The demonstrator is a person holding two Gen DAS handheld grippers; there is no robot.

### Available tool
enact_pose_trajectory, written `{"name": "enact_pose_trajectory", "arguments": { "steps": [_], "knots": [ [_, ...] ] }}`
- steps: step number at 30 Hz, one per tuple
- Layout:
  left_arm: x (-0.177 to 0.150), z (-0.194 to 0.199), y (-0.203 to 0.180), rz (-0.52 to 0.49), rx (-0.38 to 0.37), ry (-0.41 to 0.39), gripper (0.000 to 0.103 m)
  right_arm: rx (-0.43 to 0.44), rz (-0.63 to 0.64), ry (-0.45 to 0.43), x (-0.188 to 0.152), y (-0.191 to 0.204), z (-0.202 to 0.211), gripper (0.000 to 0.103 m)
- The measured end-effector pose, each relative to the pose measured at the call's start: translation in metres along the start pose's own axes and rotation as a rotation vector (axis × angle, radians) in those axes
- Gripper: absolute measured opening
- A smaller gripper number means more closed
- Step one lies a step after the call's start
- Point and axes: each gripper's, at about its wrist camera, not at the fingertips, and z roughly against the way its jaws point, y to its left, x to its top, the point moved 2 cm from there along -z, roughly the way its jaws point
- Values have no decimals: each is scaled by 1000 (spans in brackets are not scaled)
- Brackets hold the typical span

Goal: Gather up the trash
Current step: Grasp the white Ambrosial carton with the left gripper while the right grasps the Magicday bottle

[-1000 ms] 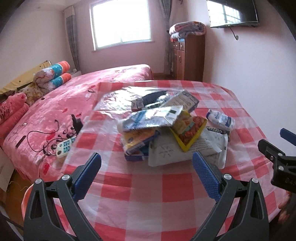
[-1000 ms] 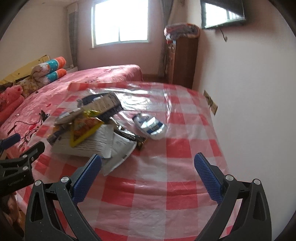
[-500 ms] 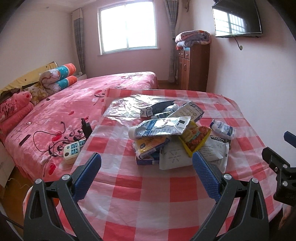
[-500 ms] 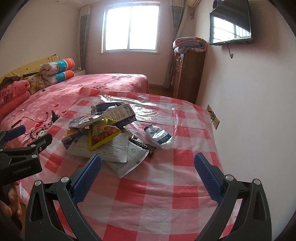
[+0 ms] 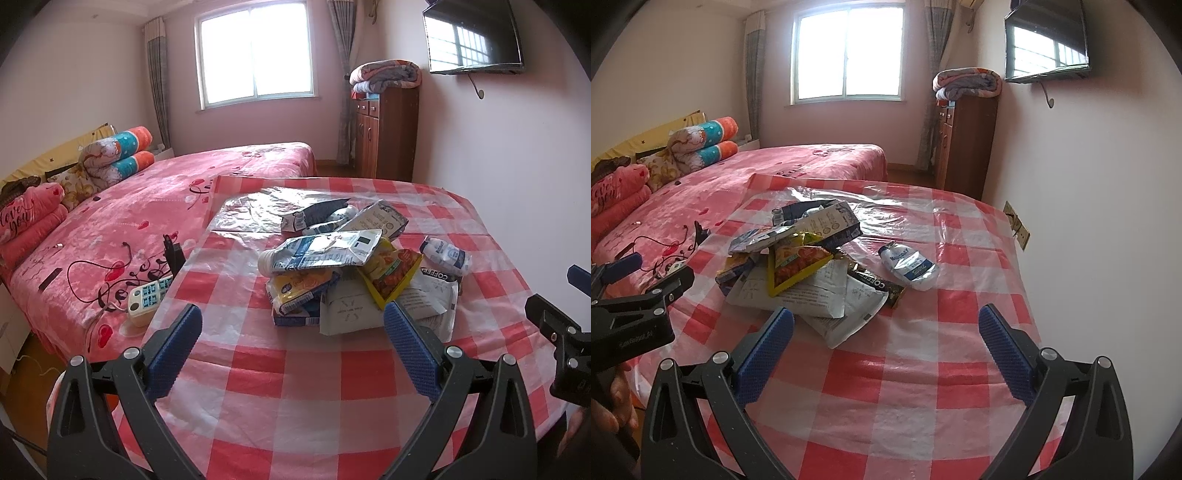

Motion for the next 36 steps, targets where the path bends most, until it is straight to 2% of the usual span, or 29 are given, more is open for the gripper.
{"name": "enact_pose_trajectory", "arguments": {
  "steps": [5, 10, 14, 16, 19, 22, 30, 36],
  "knots": [
    [-6, -8, 4, -1, -23, 25, 99, 55, -17, 33, -8, -1, -13, 99],
    [-14, -19, 18, 20, -138, 36, 99, 118, -62, 66, -18, -10, -30, 99],
    [-13, -27, 26, 49, -200, 42, 99, 189, -105, 100, -23, -15, -41, 99],
    [-9, -34, 31, 86, -265, 79, 99, 214, -114, 109, -24, -14, -46, 99],
    [1, -45, 39, 200, -352, 121, 99, 241, -130, 122, -24, -14, -52, 99],
    [14, -60, 43, 294, -411, 158, 99, 250, -115, 120, -22, -11, -55, 99],
    [35, -107, 34, 420, -477, 279, 99, 220, -95, 96, -4, -27, -68, 99],
    [46, -133, 23, 467, -469, 339, 99, 170, -91, 100, 18, -55, -96, 97]
  ]
}}
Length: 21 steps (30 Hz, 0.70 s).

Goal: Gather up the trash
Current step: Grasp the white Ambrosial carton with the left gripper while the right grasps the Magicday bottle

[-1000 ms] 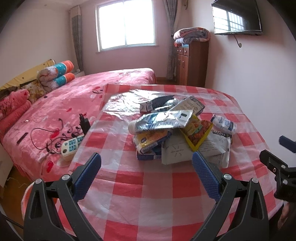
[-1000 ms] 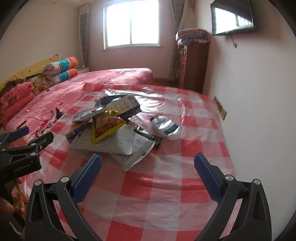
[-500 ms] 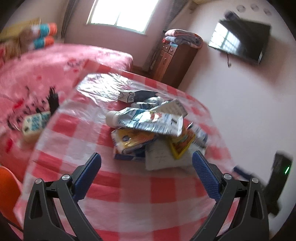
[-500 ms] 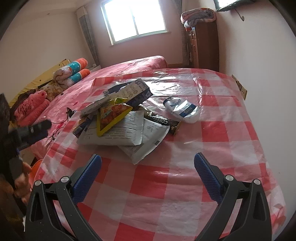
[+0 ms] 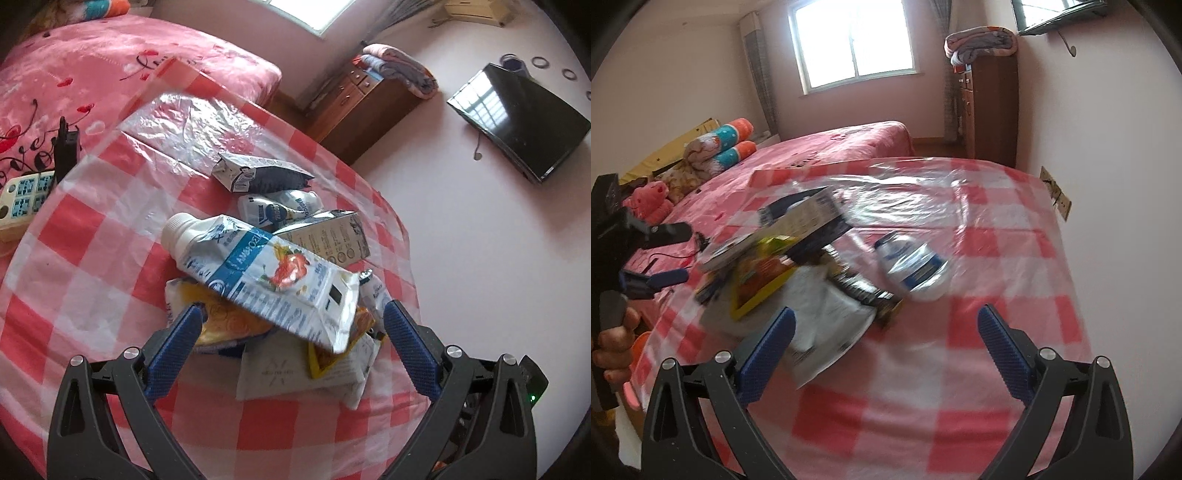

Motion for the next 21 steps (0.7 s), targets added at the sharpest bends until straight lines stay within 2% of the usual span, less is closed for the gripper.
{"name": "enact_pose_trajectory", "arguments": {
  "steps": [2, 3, 4, 5, 9, 11, 15, 21],
  "knots": [
    [4, -7, 0, 11, 11, 12, 99, -11, 4, 14, 6, -7, -11, 94],
    [6, -12, -1, 19, 18, 19, 99, -11, 4, 20, 8, -11, -16, 90],
    [9, -17, -2, 23, 26, 24, 99, -12, 5, 28, 11, -14, -22, 81],
    [9, -19, -2, 22, 35, 26, 99, -15, 7, 41, 14, -18, -29, 80],
    [19, -36, -2, 17, 118, 42, 99, -2, 3, 91, 21, -30, -53, 81],
    [23, -43, -2, 14, 144, 55, 99, 12, 1, 111, 23, -36, -63, 91],
    [32, -56, -4, -12, 233, 67, 99, 22, 3, 142, 31, -43, -80, 92],
    [34, -59, -2, -30, 258, 72, 99, 38, 28, 175, 41, -45, -100, 92]
  ]
}}
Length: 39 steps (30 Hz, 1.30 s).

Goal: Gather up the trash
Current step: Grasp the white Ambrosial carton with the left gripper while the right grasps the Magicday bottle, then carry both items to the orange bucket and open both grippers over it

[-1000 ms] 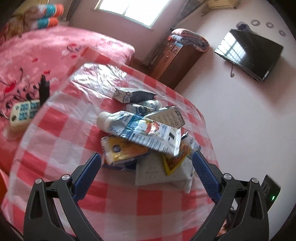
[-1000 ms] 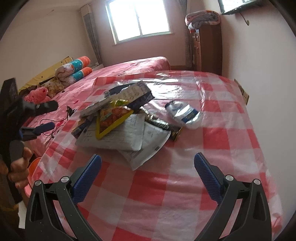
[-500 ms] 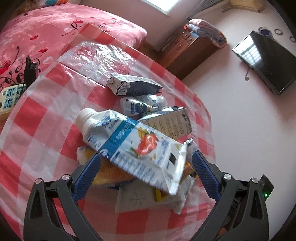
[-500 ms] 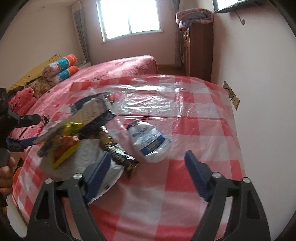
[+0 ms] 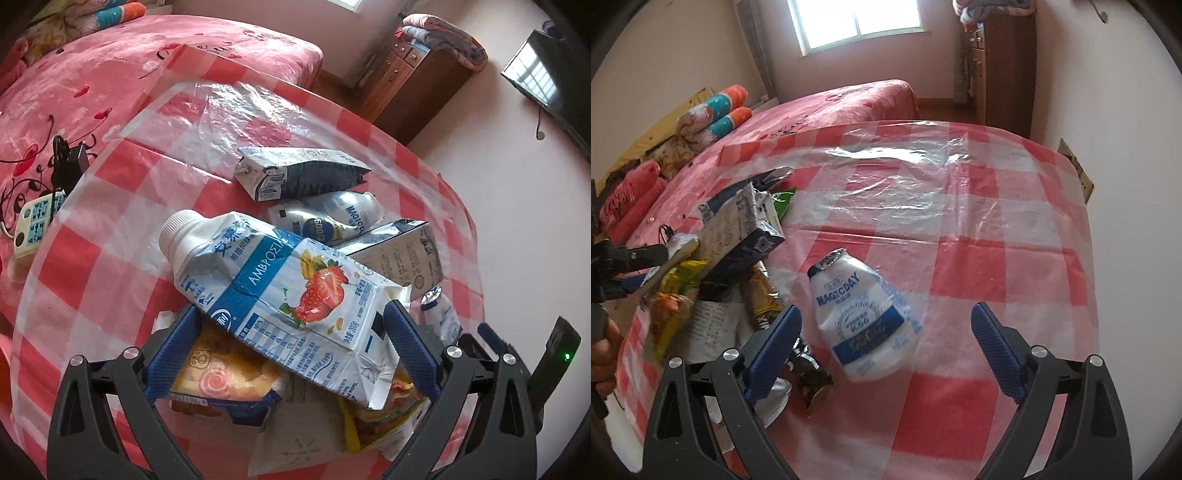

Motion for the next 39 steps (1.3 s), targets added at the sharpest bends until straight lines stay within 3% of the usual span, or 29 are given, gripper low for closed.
{"name": "enact_pose_trajectory", "arguments": {
  "steps": [5, 11, 16, 21, 23, 27, 28, 30, 32, 35, 36, 39],
  "knots": [
    [8, -5, 1, 42, 57, 1, 99, 6, 72, 49, 5, 9, -20, 92],
    [24, -15, 7, 139, 71, 7, 99, 23, 199, 87, 2, 23, -36, 92],
    [34, -23, 10, 192, 97, -18, 99, 47, 219, 74, 0, 20, -38, 92],
    [31, -38, 16, 295, 44, 12, 99, 58, 235, 51, -2, 19, -36, 92],
    [31, -41, 17, 315, 48, 19, 99, 68, 234, 40, -2, 18, -34, 81],
    [32, -48, 15, 315, 77, 20, 97, 65, 257, 27, -5, 22, -30, 72],
    [32, -48, 14, 306, 76, 13, 95, 66, 259, 26, -5, 23, -30, 68],
    [32, -46, 13, 296, 45, 11, 70, 70, 259, 23, -6, 24, -30, 68],
    [30, -45, 13, 305, 7, 17, 55, 79, 249, 24, -7, 24, -29, 68],
    [29, -38, 11, 279, -7, 13, 46, 100, 231, 25, -8, 22, -26, 68],
    [27, -34, 10, 268, -21, 5, 37, 104, 228, 25, -8, 22, -25, 68],
    [20, -25, 11, 239, -34, -5, 33, 117, 212, 17, -9, 23, -21, 67]
  ]
}}
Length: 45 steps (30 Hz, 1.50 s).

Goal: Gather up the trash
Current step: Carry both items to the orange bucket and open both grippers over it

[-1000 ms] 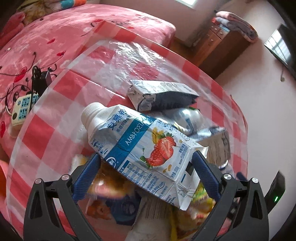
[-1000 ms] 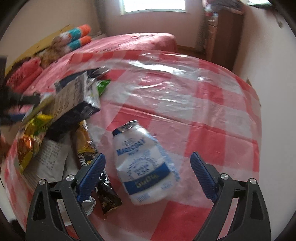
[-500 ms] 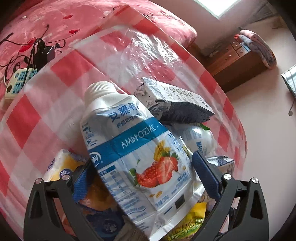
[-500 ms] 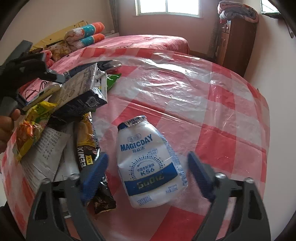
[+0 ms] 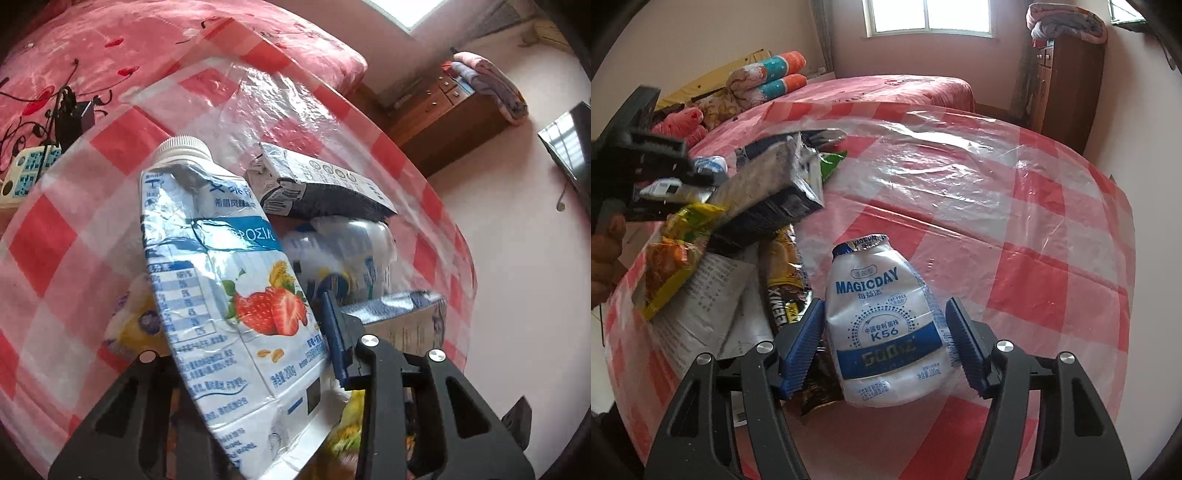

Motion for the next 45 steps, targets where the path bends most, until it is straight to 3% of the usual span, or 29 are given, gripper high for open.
{"name": "enact_pose_trajectory", "arguments": {
  "steps": [6, 15, 24, 35, 45],
  "knots": [
    [-15, 18, 9, -49, -49, -7, 27, -9, -5, -37, 2, 10, 18, 67],
    [-51, 57, 17, -203, -71, -49, 24, 9, -59, -94, -5, 27, 51, 67],
    [-84, 96, 38, -308, -69, -101, 23, 119, -115, -99, -21, 66, 66, 67],
    [-111, 148, 102, -292, -35, -162, 24, 334, -93, -53, -26, 148, 63, 67],
    [-120, 195, 212, -140, 81, -224, 24, 497, 75, 40, -14, 270, 42, 67]
  ]
}}
